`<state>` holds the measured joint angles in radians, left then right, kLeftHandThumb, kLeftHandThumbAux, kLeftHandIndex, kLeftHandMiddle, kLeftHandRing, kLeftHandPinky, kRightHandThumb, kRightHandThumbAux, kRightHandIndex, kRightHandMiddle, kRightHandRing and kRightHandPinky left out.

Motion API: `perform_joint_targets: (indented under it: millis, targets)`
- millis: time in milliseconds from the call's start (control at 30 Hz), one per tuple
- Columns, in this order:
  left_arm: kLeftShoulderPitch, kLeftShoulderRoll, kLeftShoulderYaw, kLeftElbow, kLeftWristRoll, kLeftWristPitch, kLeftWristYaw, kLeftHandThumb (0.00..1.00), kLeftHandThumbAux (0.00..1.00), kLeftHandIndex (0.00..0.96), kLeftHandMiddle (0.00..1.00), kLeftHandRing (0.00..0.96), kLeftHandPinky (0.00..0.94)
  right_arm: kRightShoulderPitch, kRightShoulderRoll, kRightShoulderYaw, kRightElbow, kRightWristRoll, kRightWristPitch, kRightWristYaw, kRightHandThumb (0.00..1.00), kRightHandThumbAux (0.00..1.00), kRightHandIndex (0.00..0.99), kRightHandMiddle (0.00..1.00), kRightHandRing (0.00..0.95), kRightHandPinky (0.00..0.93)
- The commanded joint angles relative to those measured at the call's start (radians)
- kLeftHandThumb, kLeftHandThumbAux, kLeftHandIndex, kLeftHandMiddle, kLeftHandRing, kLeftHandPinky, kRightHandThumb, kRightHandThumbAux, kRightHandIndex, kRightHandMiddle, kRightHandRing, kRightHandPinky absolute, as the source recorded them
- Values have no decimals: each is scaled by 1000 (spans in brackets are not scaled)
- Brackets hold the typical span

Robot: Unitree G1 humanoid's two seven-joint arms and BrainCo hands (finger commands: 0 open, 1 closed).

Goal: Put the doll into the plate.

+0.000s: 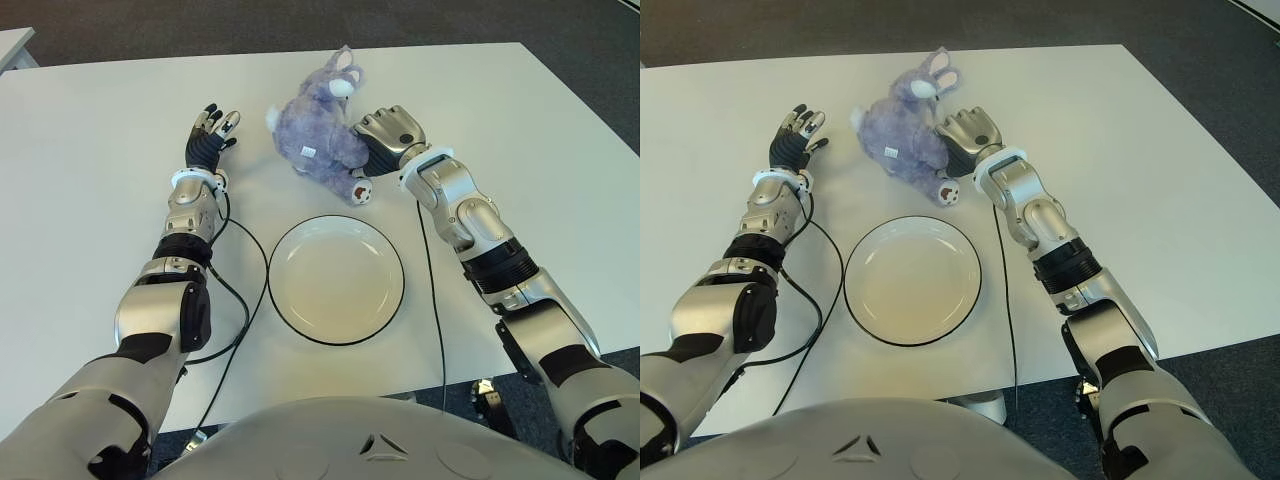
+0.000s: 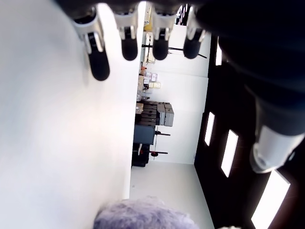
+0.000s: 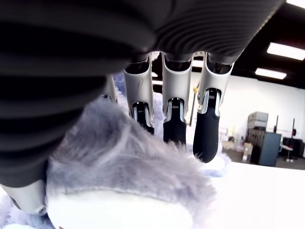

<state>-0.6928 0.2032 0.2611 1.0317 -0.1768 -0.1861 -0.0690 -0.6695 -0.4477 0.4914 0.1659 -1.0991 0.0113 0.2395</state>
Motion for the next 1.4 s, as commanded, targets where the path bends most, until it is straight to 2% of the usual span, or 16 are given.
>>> perform_joint_targets:
  millis: [33, 233, 333, 500, 700, 733, 833, 967, 1400]
  targets:
    - [41, -16, -1, 49, 3, 47, 3, 97, 614, 0, 68, 49, 2, -1, -2, 13, 20, -18, 7, -10, 280, 632, 431, 557, 533, 489]
    - [41, -18, 2, 49, 1, 45, 4, 104, 609, 0, 61, 47, 44, 0, -8, 12, 26, -15, 1, -24, 281, 647, 451, 592, 575, 531]
    - [43, -18, 0, 47, 2, 43, 3, 105, 605, 0, 49, 35, 14, -1, -12, 12, 31, -14, -3, -33, 280, 657, 460, 606, 592, 534]
    - [43, -18, 0, 47, 2, 42, 3, 105, 604, 0, 53, 43, 37, -4, -14, 17, 34, -25, 7, -31, 275, 661, 457, 595, 578, 517]
    - [40, -19, 1, 51, 1, 45, 5, 104, 607, 0, 58, 50, 40, -6, -17, 19, 41, -43, 20, -31, 273, 667, 459, 599, 590, 578]
    - [39, -19, 1, 51, 1, 46, 5, 103, 611, 0, 60, 50, 20, -6, -17, 19, 41, -46, 24, -32, 301, 684, 491, 659, 676, 724]
    - [38, -19, 2, 52, 0, 47, 4, 101, 613, 0, 60, 48, 15, -5, -16, 16, 43, -52, 31, -38, 345, 698, 517, 712, 739, 802]
    - [41, -17, 1, 50, 1, 41, -1, 103, 610, 0, 52, 39, 24, -3, -18, 9, 50, -47, 34, -50, 399, 715, 560, 756, 778, 815]
    - [39, -18, 0, 57, 1, 30, -1, 105, 609, 0, 49, 32, 13, -2, -15, -7, 94, -23, 31, -123, 437, 752, 681, 789, 802, 836]
